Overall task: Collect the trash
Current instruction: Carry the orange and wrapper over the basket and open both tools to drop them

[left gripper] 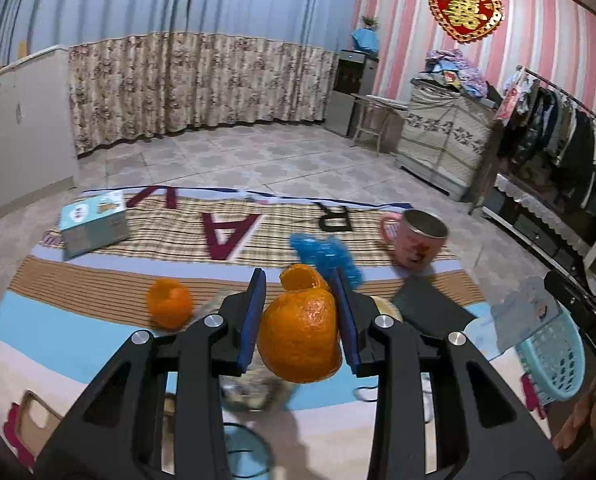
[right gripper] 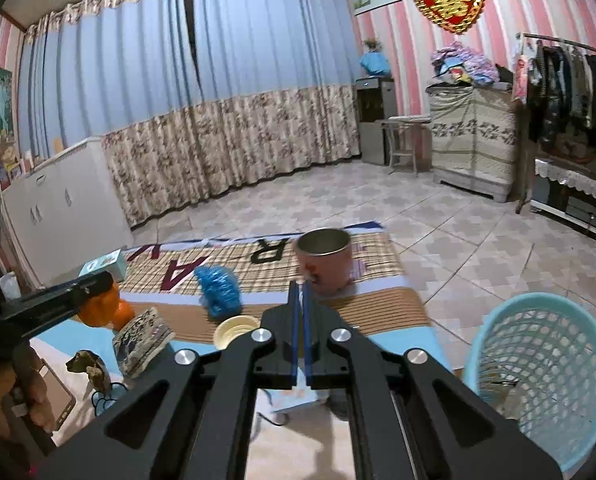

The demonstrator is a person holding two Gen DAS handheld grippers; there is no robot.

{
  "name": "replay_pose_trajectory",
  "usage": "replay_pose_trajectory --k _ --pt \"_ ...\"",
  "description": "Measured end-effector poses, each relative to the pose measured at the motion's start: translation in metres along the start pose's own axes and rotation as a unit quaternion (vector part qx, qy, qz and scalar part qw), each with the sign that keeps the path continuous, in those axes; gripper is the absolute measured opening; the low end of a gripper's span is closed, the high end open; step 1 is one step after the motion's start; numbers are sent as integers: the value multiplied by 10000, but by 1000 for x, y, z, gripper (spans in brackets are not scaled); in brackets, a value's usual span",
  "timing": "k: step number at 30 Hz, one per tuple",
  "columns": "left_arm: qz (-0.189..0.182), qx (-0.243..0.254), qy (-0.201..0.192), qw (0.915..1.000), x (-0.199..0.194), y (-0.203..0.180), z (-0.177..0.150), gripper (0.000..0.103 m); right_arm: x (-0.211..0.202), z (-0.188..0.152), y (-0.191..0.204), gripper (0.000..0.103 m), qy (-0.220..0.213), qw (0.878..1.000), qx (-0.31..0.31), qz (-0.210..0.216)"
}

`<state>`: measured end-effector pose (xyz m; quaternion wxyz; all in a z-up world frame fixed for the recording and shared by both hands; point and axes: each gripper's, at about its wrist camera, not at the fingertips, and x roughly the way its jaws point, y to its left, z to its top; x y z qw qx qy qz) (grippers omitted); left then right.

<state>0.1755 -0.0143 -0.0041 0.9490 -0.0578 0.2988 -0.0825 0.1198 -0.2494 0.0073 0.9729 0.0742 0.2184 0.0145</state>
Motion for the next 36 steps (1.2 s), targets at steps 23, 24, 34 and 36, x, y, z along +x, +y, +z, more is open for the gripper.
replay_pose_trajectory --k 23,24,34,36 --pt "-1567 739 224 9846 24 -211 -26 33 -65 -4 -177 2 -320 9775 823 -1914" --pt "-1638 750 255 9833 26 -219 -29 33 -66 -7 -182 2 -293 9764 825 -1974" --pt "-2190 1324 606 9648 54 -305 -68 33 -72 -22 -226 2 -189 9667 1086 -2311" --pt "-2255 1430 697 9612 60 -312 -74 33 -72 -24 -230 2 -177 9661 1134 -2314"
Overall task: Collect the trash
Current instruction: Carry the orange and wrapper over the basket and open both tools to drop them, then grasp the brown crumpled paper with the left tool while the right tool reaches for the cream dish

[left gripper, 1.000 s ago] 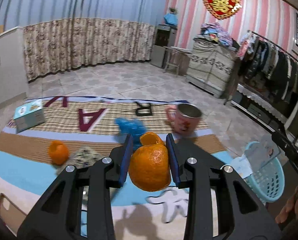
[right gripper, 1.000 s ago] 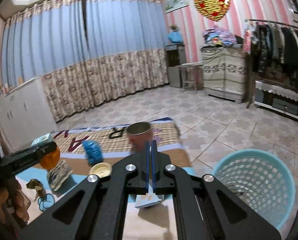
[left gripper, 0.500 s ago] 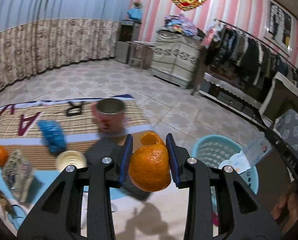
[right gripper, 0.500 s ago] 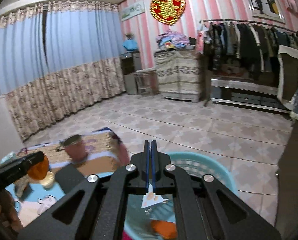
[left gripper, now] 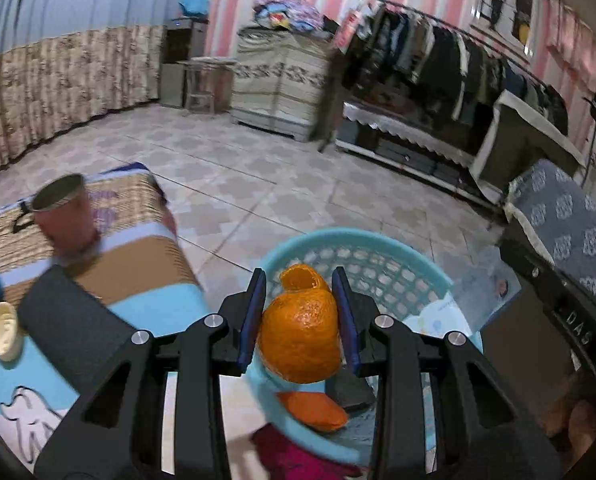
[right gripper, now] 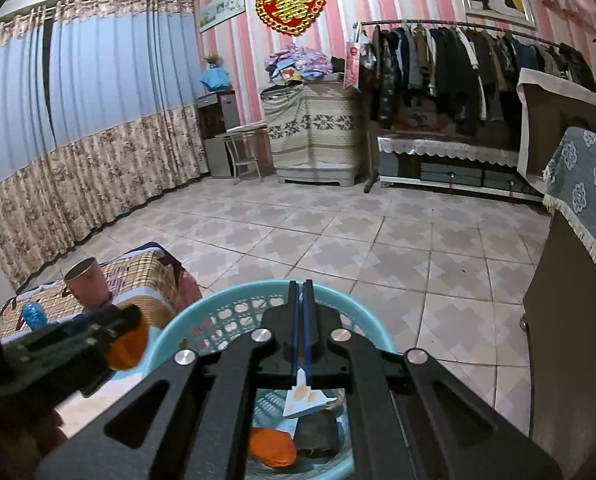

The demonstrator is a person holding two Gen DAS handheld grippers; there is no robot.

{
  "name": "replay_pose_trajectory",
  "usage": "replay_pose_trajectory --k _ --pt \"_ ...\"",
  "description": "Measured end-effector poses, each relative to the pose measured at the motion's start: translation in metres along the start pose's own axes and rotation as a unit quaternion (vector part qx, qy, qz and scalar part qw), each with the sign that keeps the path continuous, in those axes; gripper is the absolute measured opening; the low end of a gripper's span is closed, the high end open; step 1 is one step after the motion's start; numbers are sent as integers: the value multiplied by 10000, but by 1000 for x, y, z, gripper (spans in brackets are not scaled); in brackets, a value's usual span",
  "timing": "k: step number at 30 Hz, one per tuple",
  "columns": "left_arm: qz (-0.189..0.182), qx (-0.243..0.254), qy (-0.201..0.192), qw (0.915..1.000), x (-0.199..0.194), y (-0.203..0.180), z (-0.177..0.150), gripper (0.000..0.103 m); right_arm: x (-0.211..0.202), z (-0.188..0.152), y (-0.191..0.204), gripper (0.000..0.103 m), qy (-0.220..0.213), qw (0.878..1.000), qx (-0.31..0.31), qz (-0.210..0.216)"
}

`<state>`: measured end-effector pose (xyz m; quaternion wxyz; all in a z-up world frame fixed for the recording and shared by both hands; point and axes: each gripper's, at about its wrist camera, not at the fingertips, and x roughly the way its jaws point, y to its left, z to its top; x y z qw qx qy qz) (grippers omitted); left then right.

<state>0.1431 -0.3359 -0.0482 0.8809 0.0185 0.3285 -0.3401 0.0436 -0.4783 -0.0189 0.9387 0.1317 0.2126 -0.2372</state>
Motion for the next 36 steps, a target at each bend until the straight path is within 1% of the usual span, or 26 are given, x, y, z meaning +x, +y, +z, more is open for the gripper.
replay_pose_trajectory --k 4,8,9,10,11,12,13,15,16,17,18,19,23,27,28,30,31,32,34,36 --pt "-87 171 134 9997 13 -9 -6 33 5 -3 -9 2 39 10000 88 -9" --pt "-70 188 185 9996 15 -10 -7 37 4 -7 -9 2 53 9999 122 5" --pt "-41 182 173 9997 14 -9 -7 41 4 -7 -9 2 51 9999 128 23" --pt "-10 170 159 9997 15 -10 -4 50 3 -10 -6 2 53 9999 125 31" --pt "27 154 131 9998 13 -9 -3 54 3 -11 -4 2 63 9999 107 37" --pt "101 130 90 9998 10 -7 -2 62 3 -11 -3 2 67 9999 96 40" --pt "138 120 64 9998 9 -6 -2 65 3 -12 -1 2 71 9999 77 48" --pt "239 132 20 9996 4 -3 -1 66 3 -13 2 2 76 9999 47 56" --pt "347 157 -12 9993 1 0 0 69 3 -13 4 2 80 9999 35 59" --pt "456 162 -53 9988 -2 2 0 72 4 -13 6 2 84 9999 23 70" --pt "553 141 -102 9983 -5 6 2 78 4 -13 8 2 90 9999 9 88" --pt "625 76 -166 9979 -10 11 3 82 5 -14 11 2 106 9999 -30 105" --pt "720 -205 -277 9968 -23 31 8 88 12 -16 22 3 198 9996 -151 114" --pt "906 -249 -337 9950 -33 43 9 92 24 -19 30 3 329 9992 -222 31" --pt "957 -227 -348 9945 -36 44 10 93 27 -20 31 6 361 9991 -229 -30" --pt "1128 -165 -401 9927 -43 49 11 95 32 -22 31 37 425 9987 -244 -99" --pt "1166 -169 -423 9921 -46 52 11 96 33 -24 31 65 394 9989 -235 -134" --pt "1190 -200 -450 9917 -50 55 11 96 33 -25 31 69 365 9989 -242 -162" --pt "1225 -301 -494 9908 -57 64 11 97 37 -27 31 69 497 9982 -237 -221" --pt "1248 -416 -515 9900 -65 73 11 97 38 -27 30 71 529 9982 -176 -206"
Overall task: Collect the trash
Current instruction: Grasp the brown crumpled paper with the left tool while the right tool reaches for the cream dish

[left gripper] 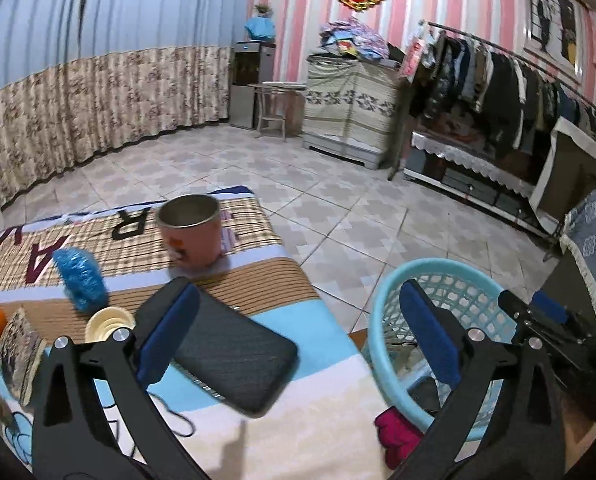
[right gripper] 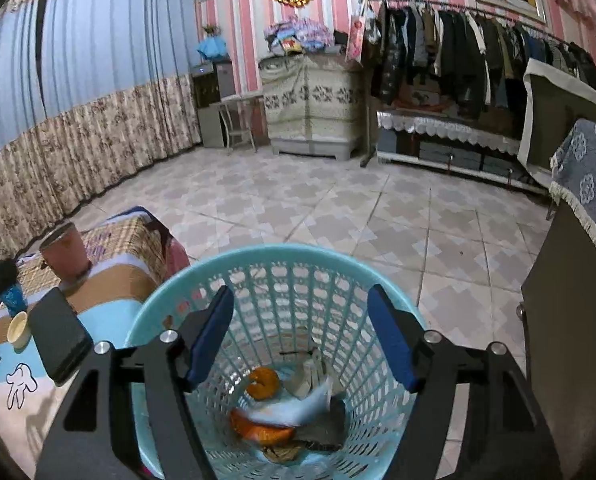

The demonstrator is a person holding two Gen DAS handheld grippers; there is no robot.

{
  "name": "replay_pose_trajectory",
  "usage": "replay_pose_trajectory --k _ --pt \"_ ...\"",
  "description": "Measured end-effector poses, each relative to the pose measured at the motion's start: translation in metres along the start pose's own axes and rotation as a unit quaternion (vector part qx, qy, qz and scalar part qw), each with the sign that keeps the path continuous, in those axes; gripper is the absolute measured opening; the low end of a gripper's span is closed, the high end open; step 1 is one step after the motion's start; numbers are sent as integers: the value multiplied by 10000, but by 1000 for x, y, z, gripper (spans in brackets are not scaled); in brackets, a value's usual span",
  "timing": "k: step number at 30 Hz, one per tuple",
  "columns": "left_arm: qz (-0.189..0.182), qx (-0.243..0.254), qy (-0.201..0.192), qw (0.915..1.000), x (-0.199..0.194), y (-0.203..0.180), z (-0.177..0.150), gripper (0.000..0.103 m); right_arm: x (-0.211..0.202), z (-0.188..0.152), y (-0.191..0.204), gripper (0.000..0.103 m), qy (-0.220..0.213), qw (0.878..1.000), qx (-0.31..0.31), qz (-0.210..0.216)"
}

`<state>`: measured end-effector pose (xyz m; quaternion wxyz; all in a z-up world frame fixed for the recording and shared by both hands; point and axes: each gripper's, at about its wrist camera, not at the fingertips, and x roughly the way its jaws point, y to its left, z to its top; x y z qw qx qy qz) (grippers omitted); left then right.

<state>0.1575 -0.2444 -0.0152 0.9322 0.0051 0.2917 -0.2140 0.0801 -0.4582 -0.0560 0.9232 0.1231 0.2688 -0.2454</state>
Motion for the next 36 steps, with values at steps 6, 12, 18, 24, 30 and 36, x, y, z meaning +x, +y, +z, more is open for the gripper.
replay_pose_trajectory --k 6,12,18,24,30,36 --pt "450 -61 -149 9989 -26 35 1 97 -9 2 15 90 -160 9998 -63 -97" --pt "830 -338 -212 9958 -55 88 1 97 -28 7 61 93 -225 9985 -385 321" --pt "1225 -543 -243 9907 -79 138 -3 97 -56 12 119 93 -382 9928 -797 808" --pt "1690 -629 -70 9836 -96 186 -18 97 -80 9 186 94 -451 9821 -1234 1349" --pt "2122 -674 8 9749 -114 224 -34 97 -104 -2 246 94 -621 9680 -1658 1780" --pt "2384 -1069 28 9653 -136 263 -55 97 -100 -23 280 95 -483 9573 -1879 2145"
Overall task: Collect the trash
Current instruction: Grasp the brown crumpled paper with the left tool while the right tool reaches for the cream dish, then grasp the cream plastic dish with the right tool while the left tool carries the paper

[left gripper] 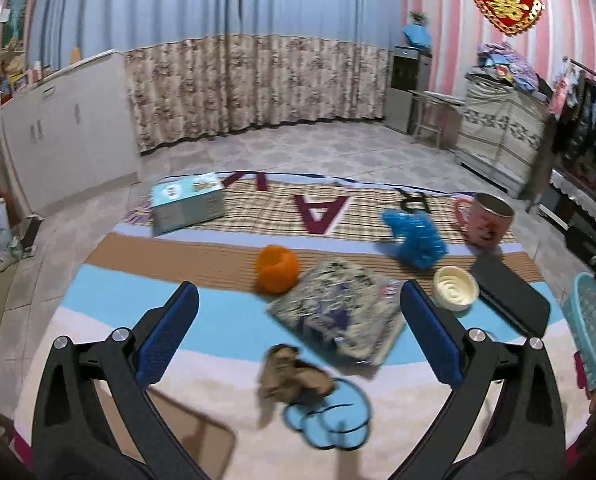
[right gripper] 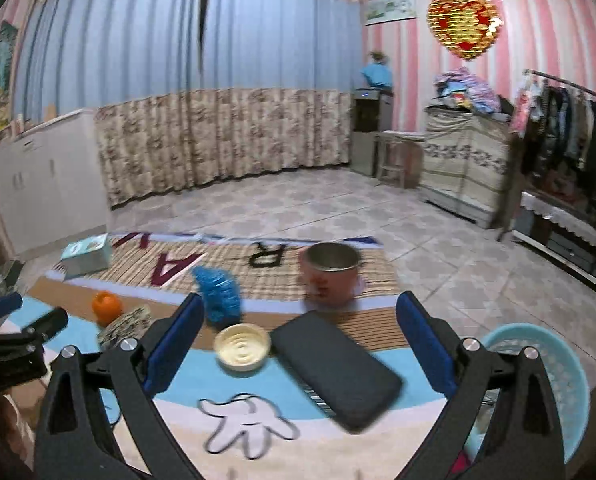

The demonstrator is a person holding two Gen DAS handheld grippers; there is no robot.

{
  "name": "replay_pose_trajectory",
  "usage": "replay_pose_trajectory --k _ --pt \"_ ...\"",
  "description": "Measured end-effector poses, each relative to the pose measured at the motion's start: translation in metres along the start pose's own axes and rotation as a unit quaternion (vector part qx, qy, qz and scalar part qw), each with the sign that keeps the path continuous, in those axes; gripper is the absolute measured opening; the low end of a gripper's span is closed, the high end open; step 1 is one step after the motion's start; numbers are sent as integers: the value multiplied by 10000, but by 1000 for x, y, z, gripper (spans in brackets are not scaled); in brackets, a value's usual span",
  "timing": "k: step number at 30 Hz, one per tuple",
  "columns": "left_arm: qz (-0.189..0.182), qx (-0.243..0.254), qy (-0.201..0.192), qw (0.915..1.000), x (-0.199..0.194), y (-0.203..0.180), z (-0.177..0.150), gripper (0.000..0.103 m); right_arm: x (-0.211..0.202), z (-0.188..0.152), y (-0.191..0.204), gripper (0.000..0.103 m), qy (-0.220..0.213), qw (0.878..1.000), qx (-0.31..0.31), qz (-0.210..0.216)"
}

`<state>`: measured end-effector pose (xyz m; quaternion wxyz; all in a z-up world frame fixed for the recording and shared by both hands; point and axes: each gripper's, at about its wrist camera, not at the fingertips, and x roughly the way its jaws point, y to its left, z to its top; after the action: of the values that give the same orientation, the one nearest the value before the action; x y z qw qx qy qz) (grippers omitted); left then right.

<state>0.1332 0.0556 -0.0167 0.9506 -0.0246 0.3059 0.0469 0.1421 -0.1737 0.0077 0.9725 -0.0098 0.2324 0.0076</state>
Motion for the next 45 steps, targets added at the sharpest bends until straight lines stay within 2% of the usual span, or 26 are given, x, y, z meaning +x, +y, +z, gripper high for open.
replay_pose_trajectory --k 8,10,13,20,21,23,25,26,28,31,34,38,43,45 --pt "183 -184 368 9990 20 34 -21 97 30 -25 12 95 356 9992 -193 61" --pt "121 -291 421 9986 25 37 -23 97 36 -31 13 95 470 9986 -227 36" --pt "-240 -408 582 9972 35 35 -29 97 46 -38 12 95 591 9980 -223 29" --pt "-422 182 960 9943 58 0 -46 97 54 -38 -11 95 659 9978 77 -83" --pt "-476 213 1032 9933 60 -3 -47 95 55 -37 -15 95 669 9976 144 -96" --pt "-541 274 1124 9918 64 -6 -49 82 58 -38 -19 95 692 9973 228 -110" --pt "-650 317 1219 9899 67 -8 -50 64 60 -39 -22 95 708 9971 255 -145" --pt "-650 333 1233 9897 68 -9 -51 64 61 -39 -23 95 720 9969 259 -158" --pt "-598 421 1213 9899 68 -10 -50 54 63 -41 -25 95 754 9967 274 -161" --pt "-712 447 1188 9894 64 -6 -45 51 65 -42 -25 95 814 9962 284 -156" --pt "-595 451 1005 9921 53 2 -35 48 70 -45 -24 95 900 9954 299 -125" --pt "-609 161 730 9953 33 16 -18 48 80 -49 -17 95 1083 9938 243 -45" --pt "-234 302 321 9988 19 8 20 48 91 -49 -3 95 1165 9930 179 -5" --pt "-233 308 203 9990 15 6 33 48 100 -49 2 93 1291 9913 236 74"
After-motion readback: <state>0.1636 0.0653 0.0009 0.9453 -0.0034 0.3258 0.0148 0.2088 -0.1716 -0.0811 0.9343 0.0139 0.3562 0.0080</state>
